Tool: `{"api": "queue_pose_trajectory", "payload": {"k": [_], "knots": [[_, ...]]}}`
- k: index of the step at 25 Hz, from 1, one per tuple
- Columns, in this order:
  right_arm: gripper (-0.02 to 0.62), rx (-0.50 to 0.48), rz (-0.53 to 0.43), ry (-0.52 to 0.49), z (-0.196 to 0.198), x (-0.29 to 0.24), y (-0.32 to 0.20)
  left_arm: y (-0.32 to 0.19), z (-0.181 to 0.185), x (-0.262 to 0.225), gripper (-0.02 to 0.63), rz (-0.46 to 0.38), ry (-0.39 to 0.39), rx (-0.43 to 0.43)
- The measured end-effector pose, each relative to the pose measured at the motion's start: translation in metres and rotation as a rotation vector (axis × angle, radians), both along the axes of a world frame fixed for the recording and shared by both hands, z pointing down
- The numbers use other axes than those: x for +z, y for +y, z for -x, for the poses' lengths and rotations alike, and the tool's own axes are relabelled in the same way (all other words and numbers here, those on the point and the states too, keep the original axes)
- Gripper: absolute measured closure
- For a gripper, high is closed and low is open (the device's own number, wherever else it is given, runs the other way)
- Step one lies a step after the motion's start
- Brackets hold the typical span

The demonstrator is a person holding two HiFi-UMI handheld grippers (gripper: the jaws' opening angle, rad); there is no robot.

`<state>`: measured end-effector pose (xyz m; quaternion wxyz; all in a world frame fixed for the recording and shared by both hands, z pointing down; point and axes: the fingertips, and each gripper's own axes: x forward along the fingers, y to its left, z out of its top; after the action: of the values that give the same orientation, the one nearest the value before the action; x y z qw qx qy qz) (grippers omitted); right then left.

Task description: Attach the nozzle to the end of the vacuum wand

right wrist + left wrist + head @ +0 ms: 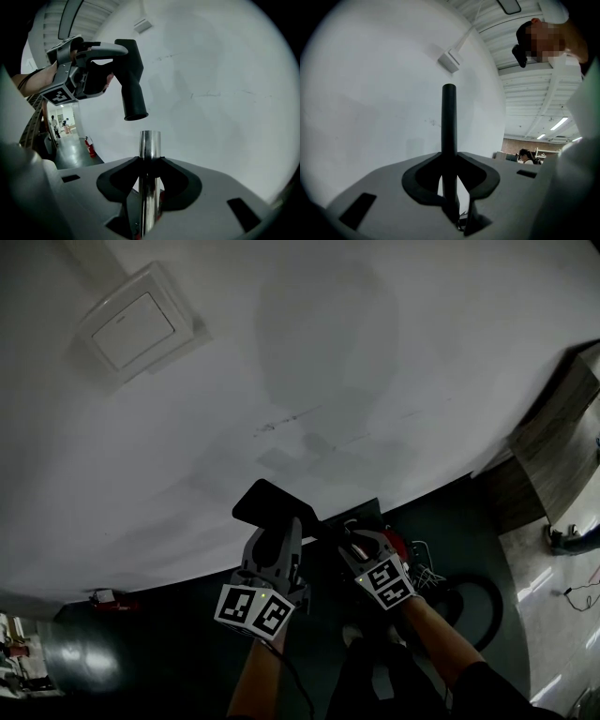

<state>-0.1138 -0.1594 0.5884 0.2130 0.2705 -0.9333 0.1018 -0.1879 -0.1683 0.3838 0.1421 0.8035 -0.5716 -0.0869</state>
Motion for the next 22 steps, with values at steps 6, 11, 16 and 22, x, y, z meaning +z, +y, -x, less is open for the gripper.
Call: {"api": "queue_pose_trajectory", "payload": {"k": [6, 11, 16, 22], "knots": [[0.448, 0.003, -0.014, -0.020, -0.008, -0.007, 0.010, -0.008, -0.019, 0.004, 0.520, 0.045, 0.022, 0.101], [0.449, 0.005, -0.022, -0.034, -0.012, -0.011, 0.015, -0.014, -0.034, 0.009, 0.520, 0.076, -0.020, 0.149], [0.449, 0.002, -0.027, -0.043, -0.013, -0.011, 0.016, -0.017, -0.040, 0.011, 0.520, 0.079, -0.045, 0.160], [0.449, -0.003, -0.021, -0.042, -0.013, -0.009, 0.016, -0.017, -0.043, 0.015, 0.520, 0.086, -0.067, 0.180]]}}
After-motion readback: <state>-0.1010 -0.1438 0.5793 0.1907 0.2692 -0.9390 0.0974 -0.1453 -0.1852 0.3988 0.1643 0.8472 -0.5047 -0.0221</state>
